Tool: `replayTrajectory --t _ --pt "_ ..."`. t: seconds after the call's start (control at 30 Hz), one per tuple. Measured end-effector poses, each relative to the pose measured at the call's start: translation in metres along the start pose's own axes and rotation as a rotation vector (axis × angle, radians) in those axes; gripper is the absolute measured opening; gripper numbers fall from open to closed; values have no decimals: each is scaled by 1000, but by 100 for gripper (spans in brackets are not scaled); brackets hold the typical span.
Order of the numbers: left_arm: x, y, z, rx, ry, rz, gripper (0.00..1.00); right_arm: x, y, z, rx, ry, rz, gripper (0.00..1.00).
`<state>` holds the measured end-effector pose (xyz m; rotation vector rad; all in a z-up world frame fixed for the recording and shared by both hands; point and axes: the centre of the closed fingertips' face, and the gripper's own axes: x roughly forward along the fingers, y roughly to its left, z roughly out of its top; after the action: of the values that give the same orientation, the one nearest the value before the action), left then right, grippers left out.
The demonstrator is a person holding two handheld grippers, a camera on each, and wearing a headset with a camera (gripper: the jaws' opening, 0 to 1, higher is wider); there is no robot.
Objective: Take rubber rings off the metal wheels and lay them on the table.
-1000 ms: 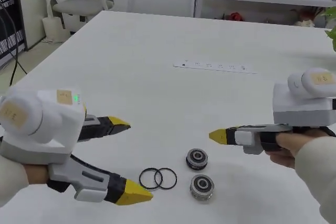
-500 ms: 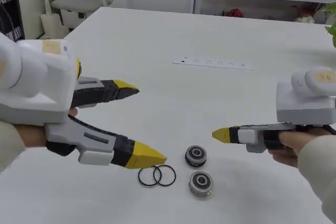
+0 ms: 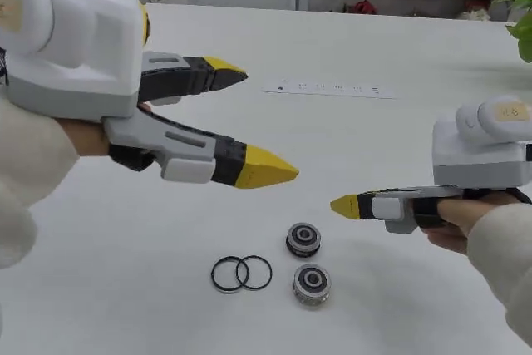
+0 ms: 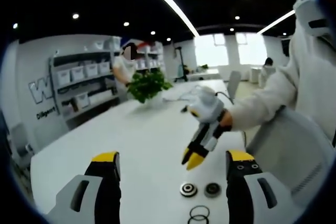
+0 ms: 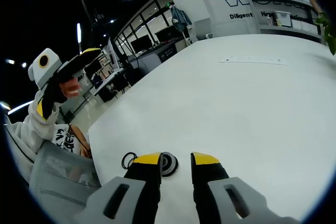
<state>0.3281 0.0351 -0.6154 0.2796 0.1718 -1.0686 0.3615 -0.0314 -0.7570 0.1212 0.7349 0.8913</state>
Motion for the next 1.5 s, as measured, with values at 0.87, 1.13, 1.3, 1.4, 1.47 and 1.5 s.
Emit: replayTrajectory --t 0.87,1.13,1.3,1.4,1.47,1.5 --pt "65 3 -83 28 81 24 64 8 -2 -15 -20 33 35 18" --pt "70 -8 -110 -24 132 -10 55 13 3 -27 -62 75 57 20" --pt "75 -14 -114 -35 134 -26 50 17 4 -34 -102 101 56 23" --pt "77 -19 -122 -29 155 -43 47 19 4 -36 -137 108 60 25" --pt "78 -22 -127 -31 170 -52 45 20 3 -38 -163 115 55 25" --pt "78 -23 -129 -31 174 -52 44 20 2 -38 -170 117 55 26"
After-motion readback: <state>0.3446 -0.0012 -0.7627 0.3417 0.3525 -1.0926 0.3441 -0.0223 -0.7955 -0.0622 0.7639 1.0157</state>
